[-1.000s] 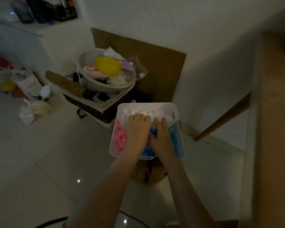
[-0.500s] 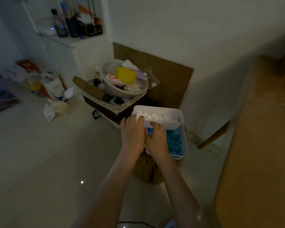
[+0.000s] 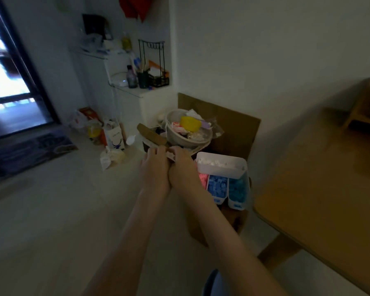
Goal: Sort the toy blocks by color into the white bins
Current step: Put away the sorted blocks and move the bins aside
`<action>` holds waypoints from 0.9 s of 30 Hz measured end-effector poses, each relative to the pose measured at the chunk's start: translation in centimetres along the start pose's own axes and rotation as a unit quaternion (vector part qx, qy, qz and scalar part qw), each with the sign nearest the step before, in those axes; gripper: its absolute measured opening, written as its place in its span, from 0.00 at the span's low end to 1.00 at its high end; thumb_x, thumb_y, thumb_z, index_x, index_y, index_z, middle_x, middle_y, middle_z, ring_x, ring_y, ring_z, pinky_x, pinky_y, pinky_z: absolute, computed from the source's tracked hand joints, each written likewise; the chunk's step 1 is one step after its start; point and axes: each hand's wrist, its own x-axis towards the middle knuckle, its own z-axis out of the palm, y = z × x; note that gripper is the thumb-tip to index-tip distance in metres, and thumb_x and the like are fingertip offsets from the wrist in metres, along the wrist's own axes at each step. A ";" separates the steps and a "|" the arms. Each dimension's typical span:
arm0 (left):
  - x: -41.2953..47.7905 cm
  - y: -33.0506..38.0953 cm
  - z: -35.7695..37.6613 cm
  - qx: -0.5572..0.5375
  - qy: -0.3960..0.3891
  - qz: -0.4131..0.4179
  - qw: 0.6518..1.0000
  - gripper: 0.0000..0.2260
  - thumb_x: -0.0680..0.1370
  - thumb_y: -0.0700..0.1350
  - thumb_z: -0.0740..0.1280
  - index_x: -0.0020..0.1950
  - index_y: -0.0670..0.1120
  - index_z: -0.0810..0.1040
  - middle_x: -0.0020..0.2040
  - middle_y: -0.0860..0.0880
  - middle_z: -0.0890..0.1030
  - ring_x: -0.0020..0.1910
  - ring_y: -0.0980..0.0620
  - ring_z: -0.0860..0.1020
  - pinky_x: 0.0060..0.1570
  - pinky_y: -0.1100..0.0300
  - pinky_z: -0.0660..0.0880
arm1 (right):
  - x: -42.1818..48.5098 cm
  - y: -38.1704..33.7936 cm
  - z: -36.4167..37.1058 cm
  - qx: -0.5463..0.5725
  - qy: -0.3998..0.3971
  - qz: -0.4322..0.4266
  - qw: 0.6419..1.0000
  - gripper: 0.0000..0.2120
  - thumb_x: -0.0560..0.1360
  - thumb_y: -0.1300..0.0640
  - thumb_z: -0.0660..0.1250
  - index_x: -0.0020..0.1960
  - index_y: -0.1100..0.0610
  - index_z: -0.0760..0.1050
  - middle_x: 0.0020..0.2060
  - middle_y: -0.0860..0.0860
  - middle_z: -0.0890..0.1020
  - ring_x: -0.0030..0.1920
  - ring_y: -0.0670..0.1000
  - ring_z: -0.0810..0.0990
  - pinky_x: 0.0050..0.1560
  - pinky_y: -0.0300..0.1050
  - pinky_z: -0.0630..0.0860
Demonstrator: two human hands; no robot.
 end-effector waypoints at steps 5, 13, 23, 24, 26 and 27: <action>-1.7 5.4 -2.5 -0.057 0.014 0.008 0.998 0.12 0.80 0.43 0.60 0.63 0.43 0.72 0.60 0.43 0.74 0.57 0.43 0.74 0.56 0.50 0.72 | -2.8 -1.3 -5.8 -0.024 0.036 -0.044 0.998 0.16 0.78 0.66 0.56 0.65 0.62 0.69 0.61 0.58 0.73 0.62 0.55 0.71 0.59 0.39 0.66; -3.1 22.7 -2.7 -0.100 -0.080 0.212 0.969 0.10 0.80 0.40 0.56 0.61 0.43 0.68 0.54 0.43 0.77 0.52 0.42 0.77 0.46 0.52 0.72 | -7.3 3.0 -23.2 -0.159 0.113 0.038 0.980 0.19 0.78 0.61 0.55 0.68 0.57 0.66 0.63 0.55 0.72 0.63 0.55 0.71 0.59 0.46 0.68; -10.7 41.5 0.6 -0.184 -0.261 0.345 0.883 0.16 0.82 0.47 0.57 0.69 0.45 0.64 0.57 0.44 0.77 0.53 0.45 0.77 0.40 0.57 0.69 | -17.2 14.2 -41.1 -0.248 0.254 0.258 0.898 0.26 0.78 0.59 0.61 0.73 0.58 0.56 0.71 0.55 0.62 0.68 0.56 0.66 0.60 0.45 0.69; -11.2 42.7 1.1 -0.176 -0.264 0.358 0.878 0.16 0.82 0.47 0.57 0.69 0.45 0.64 0.57 0.44 0.76 0.53 0.46 0.76 0.40 0.57 0.69 | -17.7 15.1 -42.4 -0.250 0.259 0.271 0.893 0.27 0.77 0.61 0.61 0.74 0.58 0.55 0.71 0.55 0.61 0.68 0.56 0.65 0.60 0.44 0.68; -11.6 44.5 2.3 -0.156 -0.257 0.380 0.875 0.16 0.82 0.47 0.56 0.69 0.46 0.65 0.59 0.45 0.76 0.54 0.46 0.75 0.42 0.56 0.70 | -18.3 16.6 -44.5 -0.256 0.267 0.299 0.879 0.30 0.76 0.64 0.61 0.75 0.57 0.52 0.73 0.55 0.58 0.71 0.57 0.61 0.64 0.47 0.66; -11.7 45.3 2.9 -0.146 -0.253 0.389 0.874 0.16 0.82 0.46 0.56 0.69 0.46 0.65 0.60 0.45 0.75 0.56 0.46 0.75 0.45 0.56 0.71 | -18.5 17.4 -45.5 -0.259 0.272 0.312 0.872 0.32 0.76 0.64 0.61 0.75 0.56 0.51 0.73 0.55 0.57 0.72 0.57 0.60 0.66 0.49 0.65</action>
